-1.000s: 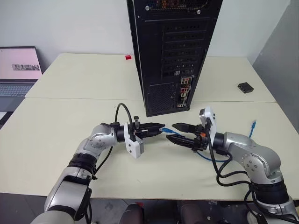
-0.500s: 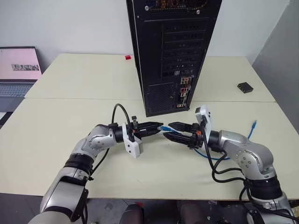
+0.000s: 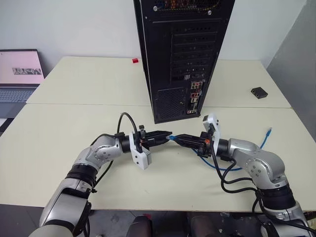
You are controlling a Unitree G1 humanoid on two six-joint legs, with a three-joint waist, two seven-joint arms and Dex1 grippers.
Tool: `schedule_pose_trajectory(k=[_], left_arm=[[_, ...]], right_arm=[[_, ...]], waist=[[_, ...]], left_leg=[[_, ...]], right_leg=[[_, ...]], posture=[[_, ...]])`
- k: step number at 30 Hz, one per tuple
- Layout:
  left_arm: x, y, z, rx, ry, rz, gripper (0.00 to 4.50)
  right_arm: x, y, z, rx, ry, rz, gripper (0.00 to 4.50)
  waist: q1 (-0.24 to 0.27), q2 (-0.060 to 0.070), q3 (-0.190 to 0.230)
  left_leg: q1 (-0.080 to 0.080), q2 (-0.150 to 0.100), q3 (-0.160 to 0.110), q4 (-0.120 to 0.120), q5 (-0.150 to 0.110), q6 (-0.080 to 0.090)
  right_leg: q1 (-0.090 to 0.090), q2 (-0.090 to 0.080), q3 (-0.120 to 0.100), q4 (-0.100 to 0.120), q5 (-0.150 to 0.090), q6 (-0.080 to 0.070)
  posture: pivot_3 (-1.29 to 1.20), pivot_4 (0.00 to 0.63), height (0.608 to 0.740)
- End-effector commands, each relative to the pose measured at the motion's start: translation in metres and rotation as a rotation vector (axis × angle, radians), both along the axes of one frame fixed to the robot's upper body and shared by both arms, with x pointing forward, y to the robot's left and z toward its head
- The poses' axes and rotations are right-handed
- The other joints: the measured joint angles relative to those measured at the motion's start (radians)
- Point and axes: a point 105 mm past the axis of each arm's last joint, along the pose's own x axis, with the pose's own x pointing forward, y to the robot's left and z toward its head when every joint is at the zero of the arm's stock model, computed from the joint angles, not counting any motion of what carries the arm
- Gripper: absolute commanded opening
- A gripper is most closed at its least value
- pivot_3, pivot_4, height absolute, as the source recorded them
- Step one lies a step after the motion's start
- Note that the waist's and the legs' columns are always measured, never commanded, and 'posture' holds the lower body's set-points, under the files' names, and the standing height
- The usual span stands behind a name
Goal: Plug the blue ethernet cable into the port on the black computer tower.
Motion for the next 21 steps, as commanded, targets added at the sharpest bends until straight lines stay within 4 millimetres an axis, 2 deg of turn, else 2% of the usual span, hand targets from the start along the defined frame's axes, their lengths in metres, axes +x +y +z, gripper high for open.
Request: schedule_pose_trajectory(k=[1, 5, 7, 15, 18, 21], left_arm=[[-0.001, -0.001, 0.011, -0.028, -0.047, -0.003, 0.25], [-0.004, -0.002, 0.006, -0.034, -0.023, -0.014, 0.25], [-0.005, -0.002, 0.007, -0.067, -0.001, -0.017, 0.96], [-0.001, 0.000, 0.002, -0.060, 0.102, 0.005, 2.63], [0.006, 0.012, -0.003, -0.065, 0.206, 0.078, 3.25], [0.016, 0.031, -0.005, -0.124, 0.416, 0.191, 3.25]], right_arm=[[-0.002, 0.004, 0.011, 0.017, -0.041, 0.029, 0.00], [-0.002, 0.003, 0.012, 0.019, -0.043, 0.025, 0.00], [-0.002, 0.003, 0.013, 0.021, -0.043, 0.024, 0.00], [-0.002, 0.001, 0.015, 0.014, -0.061, 0.014, 0.00], [0.001, -0.006, 0.019, 0.010, -0.089, -0.039, 0.00], [0.019, -0.023, 0.029, 0.016, -0.163, -0.207, 0.00]], waist=[[0.000, 0.000, 0.000], [0.000, 0.000, 0.000], [0.000, 0.000, 0.000], [0.000, 0.000, 0.000], [-0.001, 0.000, 0.000], [-0.004, 0.000, 0.000]], left_leg=[[0.000, 0.000, 0.000, 0.000, 0.000, 0.000], [0.000, 0.000, 0.000, 0.000, 0.000, 0.000], [0.000, 0.000, 0.000, 0.000, 0.000, 0.000], [0.000, 0.000, 0.000, 0.000, 0.000, 0.000], [0.000, 0.000, 0.000, 0.000, 0.000, 0.000], [0.000, 0.000, 0.000, 0.000, 0.000, 0.000]], right_leg=[[0.000, 0.000, 0.000, 0.000, 0.000, 0.000], [0.000, 0.000, 0.000, 0.000, 0.000, 0.000], [0.000, 0.000, 0.000, 0.000, 0.000, 0.000], [0.000, 0.000, 0.000, 0.000, 0.000, 0.000], [0.000, 0.000, 0.000, 0.000, 0.000, 0.000], [0.000, 0.000, 0.000, 0.000, 0.000, 0.000]], posture=[[0.00, 0.150, 0.740], [0.00, 0.150, 0.740], [0.00, 0.150, 0.740], [0.00, 0.150, 0.740], [0.00, 0.150, 0.740], [0.00, 0.150, 0.740]])
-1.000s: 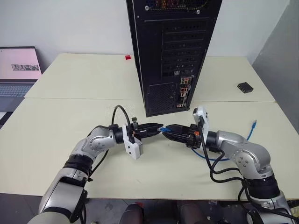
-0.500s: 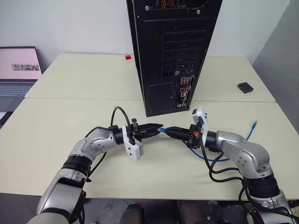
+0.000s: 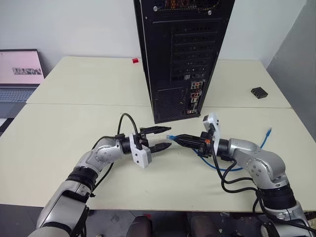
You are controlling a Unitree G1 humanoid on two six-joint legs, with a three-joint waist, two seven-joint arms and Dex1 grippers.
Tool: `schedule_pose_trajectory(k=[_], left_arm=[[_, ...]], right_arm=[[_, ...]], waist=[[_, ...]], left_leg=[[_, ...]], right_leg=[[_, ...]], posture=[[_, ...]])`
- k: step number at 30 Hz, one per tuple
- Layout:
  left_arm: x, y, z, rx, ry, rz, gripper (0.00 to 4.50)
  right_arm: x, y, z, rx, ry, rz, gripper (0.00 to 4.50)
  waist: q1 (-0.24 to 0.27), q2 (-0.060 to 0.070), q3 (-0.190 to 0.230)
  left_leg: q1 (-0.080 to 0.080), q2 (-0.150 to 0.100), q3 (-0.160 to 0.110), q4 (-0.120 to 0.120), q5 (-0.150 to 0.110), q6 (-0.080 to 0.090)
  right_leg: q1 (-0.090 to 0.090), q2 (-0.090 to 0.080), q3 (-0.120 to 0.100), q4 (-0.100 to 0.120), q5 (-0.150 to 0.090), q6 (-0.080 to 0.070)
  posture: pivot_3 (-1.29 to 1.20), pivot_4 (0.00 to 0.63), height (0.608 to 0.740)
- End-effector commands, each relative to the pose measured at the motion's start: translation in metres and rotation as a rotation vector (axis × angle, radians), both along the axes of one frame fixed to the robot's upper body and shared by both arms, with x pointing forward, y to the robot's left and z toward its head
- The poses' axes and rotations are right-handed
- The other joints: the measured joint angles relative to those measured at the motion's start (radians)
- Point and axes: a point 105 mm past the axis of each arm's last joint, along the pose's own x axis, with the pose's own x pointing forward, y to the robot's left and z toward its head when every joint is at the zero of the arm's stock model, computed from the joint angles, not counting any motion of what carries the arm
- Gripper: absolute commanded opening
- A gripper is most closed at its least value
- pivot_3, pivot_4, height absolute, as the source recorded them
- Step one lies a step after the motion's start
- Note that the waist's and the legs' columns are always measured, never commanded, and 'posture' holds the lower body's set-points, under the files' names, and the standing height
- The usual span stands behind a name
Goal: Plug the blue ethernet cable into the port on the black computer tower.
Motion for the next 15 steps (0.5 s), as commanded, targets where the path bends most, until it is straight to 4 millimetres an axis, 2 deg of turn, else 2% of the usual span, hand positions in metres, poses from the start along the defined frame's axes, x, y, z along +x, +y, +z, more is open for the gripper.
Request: schedule_pose_trajectory(k=[1, 4, 7, 12, 15], left_arm=[[0.011, 0.022, 0.008, -0.112, 0.245, 0.131, 3.25], [0.017, 0.027, 0.016, -0.228, 0.476, 0.200, 3.25], [0.019, 0.019, 0.029, -0.334, 0.696, 0.227, 3.25], [0.015, 0.004, 0.054, -0.438, 0.841, 0.236, 3.25], [0.013, -0.002, 0.059, -0.444, 0.865, 0.259, 3.25]], right_arm=[[0.021, -0.025, 0.029, 0.028, -0.164, -0.220, 0.00], [0.033, -0.035, 0.039, -0.006, -0.261, -0.372, 0.00], [0.046, -0.035, 0.051, -0.037, -0.366, -0.553, 0.00], [0.055, -0.021, 0.057, -0.063, -0.431, -0.708, 0.00], [0.058, -0.017, 0.061, -0.084, -0.472, -0.777, 0.00]], waist=[[-0.001, 0.000, 0.000], [-0.004, 0.000, 0.000], [-0.004, 0.000, 0.000], [-0.016, 0.000, 0.000], [-0.017, 0.000, 0.000]], left_leg=[[0.000, 0.000, 0.000, 0.000, 0.000, 0.000], [-0.001, 0.000, 0.000, 0.000, 0.000, 0.000], [-0.001, 0.000, -0.002, 0.000, 0.000, 0.000], [-0.002, 0.000, -0.002, 0.000, 0.000, 0.000], [-0.002, 0.000, -0.002, 0.000, 0.000, 0.000]], right_leg=[[0.000, 0.000, 0.000, 0.000, 0.000, 0.000], [-0.001, 0.000, 0.000, 0.001, 0.000, 0.000], [-0.001, 0.000, -0.001, 0.001, 0.000, 0.000], [-0.002, 0.001, -0.001, 0.002, 0.000, 0.000], [-0.002, 0.000, -0.001, 0.002, 0.000, 0.000]], posture=[[0.00, 0.150, 0.740], [0.00, 0.150, 0.740], [0.00, 0.150, 0.740], [0.00, 0.150, 0.740], [0.00, 0.150, 0.740]])
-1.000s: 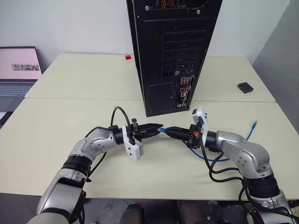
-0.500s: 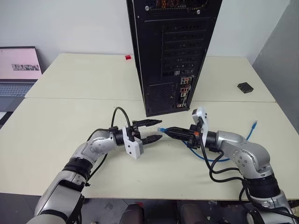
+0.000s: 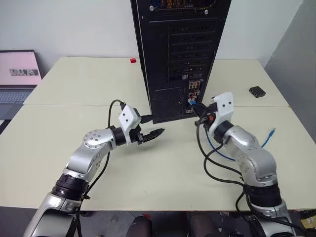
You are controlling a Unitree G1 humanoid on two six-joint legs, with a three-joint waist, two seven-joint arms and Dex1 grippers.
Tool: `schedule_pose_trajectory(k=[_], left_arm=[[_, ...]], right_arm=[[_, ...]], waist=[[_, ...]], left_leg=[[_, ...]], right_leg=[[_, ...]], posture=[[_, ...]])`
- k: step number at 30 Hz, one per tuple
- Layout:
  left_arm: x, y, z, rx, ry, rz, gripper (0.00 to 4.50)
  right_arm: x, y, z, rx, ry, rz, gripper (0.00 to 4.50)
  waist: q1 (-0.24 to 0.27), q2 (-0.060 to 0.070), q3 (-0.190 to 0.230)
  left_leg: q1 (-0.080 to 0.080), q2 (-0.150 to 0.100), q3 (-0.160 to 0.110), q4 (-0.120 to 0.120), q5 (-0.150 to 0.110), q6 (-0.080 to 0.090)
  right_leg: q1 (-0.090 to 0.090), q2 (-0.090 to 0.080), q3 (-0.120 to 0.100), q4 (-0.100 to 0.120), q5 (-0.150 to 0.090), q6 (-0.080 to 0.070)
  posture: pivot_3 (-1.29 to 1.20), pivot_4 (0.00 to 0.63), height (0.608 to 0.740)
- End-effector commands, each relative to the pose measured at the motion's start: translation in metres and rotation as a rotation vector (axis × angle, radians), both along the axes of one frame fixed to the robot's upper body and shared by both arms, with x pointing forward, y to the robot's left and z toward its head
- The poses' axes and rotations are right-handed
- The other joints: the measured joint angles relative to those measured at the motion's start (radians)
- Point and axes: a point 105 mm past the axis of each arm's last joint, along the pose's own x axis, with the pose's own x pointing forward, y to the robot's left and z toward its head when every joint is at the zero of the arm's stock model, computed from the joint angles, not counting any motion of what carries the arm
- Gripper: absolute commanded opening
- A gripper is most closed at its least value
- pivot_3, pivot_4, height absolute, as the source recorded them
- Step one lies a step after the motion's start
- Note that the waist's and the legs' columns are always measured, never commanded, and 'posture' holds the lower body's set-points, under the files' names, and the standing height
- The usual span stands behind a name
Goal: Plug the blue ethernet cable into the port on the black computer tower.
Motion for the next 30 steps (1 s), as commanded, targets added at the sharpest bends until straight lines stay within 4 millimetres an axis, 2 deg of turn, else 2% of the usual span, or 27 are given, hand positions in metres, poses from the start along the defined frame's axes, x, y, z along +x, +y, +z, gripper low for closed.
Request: schedule_pose_trajectory(k=[1, 7, 14, 30], left_arm=[[-0.007, -0.007, 0.019, -0.024, -0.008, 0.010, 3.25], [-0.015, -0.009, 0.010, 0.013, -0.003, 0.023, 3.25], [-0.011, -0.005, 0.009, 0.013, -0.011, 0.059, 3.25], [-0.010, -0.004, 0.007, 0.021, -0.025, 0.083, 3.25]], right_arm=[[0.000, 0.004, 0.024, -0.021, -0.124, -0.086, 0.00], [0.005, 0.003, 0.021, -0.011, -0.123, -0.175, 0.00], [0.008, 0.006, 0.012, -0.005, -0.082, -0.182, 0.00], [0.010, 0.005, 0.007, -0.007, -0.062, -0.200, 0.00]], waist=[[-0.001, 0.000, 0.000], [-0.001, 0.000, 0.000], [0.000, 0.000, 0.000], [-0.001, 0.000, 0.000]], left_leg=[[0.000, 0.000, 0.000, 0.000, 0.000, 0.000], [0.000, 0.000, 0.001, 0.000, 0.000, 0.000], [0.000, 0.000, 0.002, 0.000, 0.000, 0.000], [0.000, 0.000, 0.002, -0.001, 0.000, 0.000]], right_leg=[[0.000, 0.000, 0.000, 0.000, 0.000, 0.000], [-0.001, 0.000, 0.001, 0.000, 0.000, 0.000], [-0.001, 0.000, 0.002, 0.000, 0.000, 0.000], [-0.002, 0.000, 0.003, 0.000, 0.000, 0.000]], posture=[[0.00, 0.150, 0.740], [0.00, 0.150, 0.740], [0.00, 0.150, 0.740], [0.00, 0.150, 0.740]])
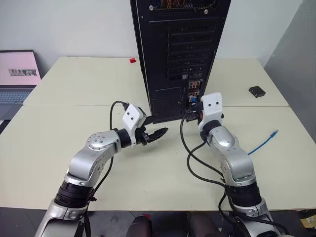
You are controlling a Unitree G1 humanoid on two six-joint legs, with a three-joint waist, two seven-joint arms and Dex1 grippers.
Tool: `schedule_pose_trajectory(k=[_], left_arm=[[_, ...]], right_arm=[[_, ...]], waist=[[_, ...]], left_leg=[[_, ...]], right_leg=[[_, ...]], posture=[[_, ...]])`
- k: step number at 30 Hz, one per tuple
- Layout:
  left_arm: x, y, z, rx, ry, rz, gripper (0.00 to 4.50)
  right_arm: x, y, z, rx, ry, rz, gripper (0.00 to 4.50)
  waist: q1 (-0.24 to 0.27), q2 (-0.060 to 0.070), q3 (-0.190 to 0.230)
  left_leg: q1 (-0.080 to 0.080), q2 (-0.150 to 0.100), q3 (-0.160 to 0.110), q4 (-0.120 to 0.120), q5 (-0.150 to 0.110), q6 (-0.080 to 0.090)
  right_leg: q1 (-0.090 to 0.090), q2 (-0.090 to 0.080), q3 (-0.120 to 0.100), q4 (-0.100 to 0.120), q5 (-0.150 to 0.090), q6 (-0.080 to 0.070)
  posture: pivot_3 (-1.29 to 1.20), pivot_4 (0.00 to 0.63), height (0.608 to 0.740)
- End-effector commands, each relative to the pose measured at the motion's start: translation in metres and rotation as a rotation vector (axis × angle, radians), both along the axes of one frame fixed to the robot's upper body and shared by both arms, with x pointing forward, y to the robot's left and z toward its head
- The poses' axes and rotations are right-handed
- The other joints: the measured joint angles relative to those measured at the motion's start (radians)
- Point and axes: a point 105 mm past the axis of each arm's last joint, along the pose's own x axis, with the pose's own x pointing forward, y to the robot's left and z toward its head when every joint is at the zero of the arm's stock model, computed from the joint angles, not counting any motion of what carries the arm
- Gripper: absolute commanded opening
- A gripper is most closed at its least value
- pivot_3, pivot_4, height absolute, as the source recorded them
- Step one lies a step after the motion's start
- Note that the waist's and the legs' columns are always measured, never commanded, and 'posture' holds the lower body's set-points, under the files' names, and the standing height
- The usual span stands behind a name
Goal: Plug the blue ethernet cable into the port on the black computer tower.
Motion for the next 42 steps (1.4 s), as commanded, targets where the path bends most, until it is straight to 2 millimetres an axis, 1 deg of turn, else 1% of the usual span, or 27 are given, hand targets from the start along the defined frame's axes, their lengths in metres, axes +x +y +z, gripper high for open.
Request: schedule_pose_trajectory(k=[1, 10, 21, 27, 33, 42], left_arm=[[-0.001, 0.000, 0.014, -0.011, -0.059, 0.004, 3.25], [0.000, 0.000, 0.014, -0.044, -0.044, 0.000, 3.25], [0.003, 0.002, 0.015, -0.045, -0.042, -0.006, 3.25], [0.003, 0.004, 0.015, -0.040, -0.046, -0.003, 3.25], [0.003, 0.003, 0.014, -0.042, -0.047, 0.001, 3.25], [0.003, 0.003, 0.013, -0.046, -0.043, 0.003, 3.25]], right_arm=[[0.000, -0.003, 0.012, 0.005, -0.042, -0.017, 0.00], [0.001, -0.006, 0.013, -0.009, -0.049, -0.048, 0.00], [0.005, 0.000, 0.009, -0.009, -0.049, -0.079, 0.00], [0.004, 0.001, 0.013, -0.003, -0.061, -0.078, 0.00], [0.003, 0.005, 0.022, 0.015, -0.078, -0.065, 0.00], [0.003, 0.004, 0.023, 0.034, -0.083, -0.071, 0.00]], waist=[[0.000, 0.000, 0.000], [0.000, 0.000, 0.000], [0.000, 0.000, 0.000], [0.000, 0.000, 0.000], [-0.001, 0.000, 0.000], [-0.002, 0.000, 0.000]], left_leg=[[0.000, 0.000, 0.000, 0.000, 0.000, 0.000], [0.000, 0.000, 0.000, 0.000, 0.000, 0.000], [-0.001, 0.000, 0.000, 0.000, 0.000, 0.000], [-0.001, 0.000, 0.000, 0.000, 0.000, 0.000], [-0.001, 0.000, 0.000, 0.000, 0.000, 0.000], [-0.001, 0.000, 0.000, 0.000, 0.000, 0.000]], right_leg=[[0.000, 0.000, 0.000, 0.000, 0.000, 0.000], [0.000, 0.000, 0.000, 0.000, 0.000, 0.000], [0.000, 0.000, 0.000, 0.000, 0.000, 0.000], [-0.001, 0.000, 0.000, -0.001, 0.000, 0.000], [-0.001, 0.000, 0.000, -0.001, 0.000, 0.000], [-0.001, 0.000, 0.000, -0.001, 0.000, 0.000]], posture=[[0.00, 0.150, 0.740], [0.00, 0.150, 0.740], [0.00, 0.150, 0.740], [0.00, 0.150, 0.740], [0.00, 0.150, 0.740], [0.00, 0.150, 0.740]])
